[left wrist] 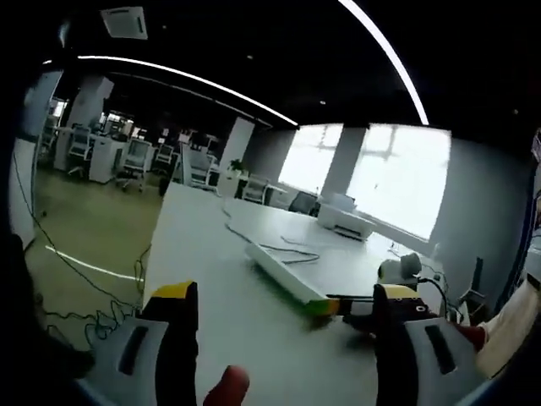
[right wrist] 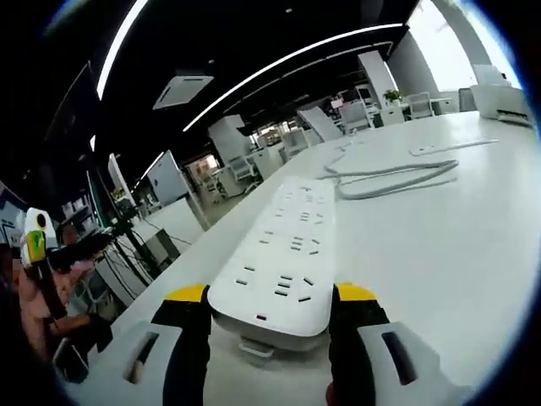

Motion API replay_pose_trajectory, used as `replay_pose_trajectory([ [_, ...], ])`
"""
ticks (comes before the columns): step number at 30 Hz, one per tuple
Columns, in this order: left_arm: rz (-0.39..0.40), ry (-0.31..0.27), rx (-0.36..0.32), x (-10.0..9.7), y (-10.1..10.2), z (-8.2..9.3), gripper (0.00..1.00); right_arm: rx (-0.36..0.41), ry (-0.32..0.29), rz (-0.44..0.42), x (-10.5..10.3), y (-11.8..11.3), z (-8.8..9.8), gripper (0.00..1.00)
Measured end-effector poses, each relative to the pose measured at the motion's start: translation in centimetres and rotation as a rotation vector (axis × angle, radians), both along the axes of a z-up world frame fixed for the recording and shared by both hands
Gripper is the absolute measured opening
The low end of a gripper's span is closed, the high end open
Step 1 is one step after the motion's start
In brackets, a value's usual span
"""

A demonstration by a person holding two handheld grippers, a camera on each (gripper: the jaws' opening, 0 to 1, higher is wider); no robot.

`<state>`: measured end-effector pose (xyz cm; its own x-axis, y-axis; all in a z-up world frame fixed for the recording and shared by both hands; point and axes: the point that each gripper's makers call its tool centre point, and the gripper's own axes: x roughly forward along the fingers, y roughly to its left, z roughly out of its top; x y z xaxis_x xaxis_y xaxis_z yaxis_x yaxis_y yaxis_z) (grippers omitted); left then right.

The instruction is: Pick up the power strip scattered on the table, fix it on the side mounting bracket of the table, and press the switch

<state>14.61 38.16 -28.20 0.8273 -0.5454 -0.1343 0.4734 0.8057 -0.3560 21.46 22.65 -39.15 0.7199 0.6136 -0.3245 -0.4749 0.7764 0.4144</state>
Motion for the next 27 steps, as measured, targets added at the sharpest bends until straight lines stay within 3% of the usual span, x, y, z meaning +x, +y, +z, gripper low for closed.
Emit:
replay_pose_trajectory([
  [2, -0.017, 0.044, 0.01, 1.0, -0.3, -0.4, 0.9, 0.003, -0.003, 0.001, -0.2, -0.1, 0.0, 0.51],
  [5, -0.019, 0.052, 0.014, 2.6, -0.1, 0.0, 0.89, 0.004, -0.003, 0.002, -0.5, -0.1, 0.0, 0.51],
  [9, -0.018, 0.103, -0.101, 4.4, -0.2, 0.5, 0.89, 0.025, 0.013, 0.009, -1.0, -0.2, 0.1, 0.51],
  [11, -0.025, 0.212, -0.163, 5.0, -0.3, -0.4, 0.89, 0.037, 0.021, 0.011, -1.0, -0.3, 0.1, 0.51],
  [15, -0.01, 0.267, -0.255, 6.3, -0.4, -0.9, 0.88, 0.033, 0.016, 0.01, -1.1, -0.2, 0.1, 0.51],
  [17, -0.03, 0.32, -0.307, 7.2, -1.1, -1.4, 0.86, 0.033, 0.017, 0.009, -1.1, -0.2, 0.1, 0.51],
  [27, -0.058, 0.405, -0.252, 9.5, -3.2, -4.2, 0.85, 0.049, 0.035, 0.013, -1.0, -0.2, 0.1, 0.51],
])
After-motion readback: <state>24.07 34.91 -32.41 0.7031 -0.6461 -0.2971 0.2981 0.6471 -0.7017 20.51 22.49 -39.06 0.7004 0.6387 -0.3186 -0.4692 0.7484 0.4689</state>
